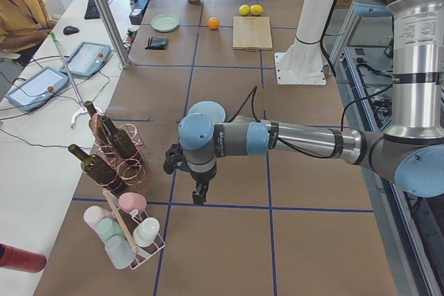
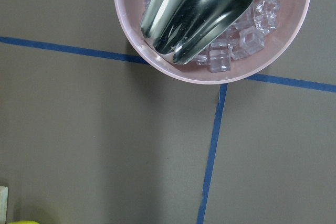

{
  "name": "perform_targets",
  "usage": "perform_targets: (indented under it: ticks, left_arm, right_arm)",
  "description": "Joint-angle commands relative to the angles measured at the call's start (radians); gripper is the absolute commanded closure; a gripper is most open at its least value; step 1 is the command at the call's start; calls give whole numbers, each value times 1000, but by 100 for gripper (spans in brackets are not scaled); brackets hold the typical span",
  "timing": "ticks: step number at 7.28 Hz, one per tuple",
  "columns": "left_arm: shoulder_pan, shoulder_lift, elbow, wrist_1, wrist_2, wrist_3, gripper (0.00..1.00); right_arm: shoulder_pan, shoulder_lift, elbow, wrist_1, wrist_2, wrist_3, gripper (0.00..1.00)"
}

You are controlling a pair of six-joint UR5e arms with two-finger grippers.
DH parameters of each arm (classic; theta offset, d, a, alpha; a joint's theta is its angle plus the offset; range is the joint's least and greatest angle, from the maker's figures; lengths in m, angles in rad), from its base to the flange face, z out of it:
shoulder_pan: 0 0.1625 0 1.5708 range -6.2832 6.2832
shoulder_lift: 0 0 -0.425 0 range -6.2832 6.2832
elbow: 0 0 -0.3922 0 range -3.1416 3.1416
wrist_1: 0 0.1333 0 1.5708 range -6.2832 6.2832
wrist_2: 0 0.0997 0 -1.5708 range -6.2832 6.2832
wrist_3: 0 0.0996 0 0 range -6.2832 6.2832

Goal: Pick orange to plate

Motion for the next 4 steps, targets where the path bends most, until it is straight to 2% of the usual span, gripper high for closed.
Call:
perform_targets:
  ticks: [1,4]
  left_arm:
    - [-1,-12,-19,4,-2,-10,0]
    - [2,-8,-42,-11,-14,4,0]
  right_arm:
    - [-2,0,-5,0,2,1,0]
    - [-46,10,-5,2,-2,0,0]
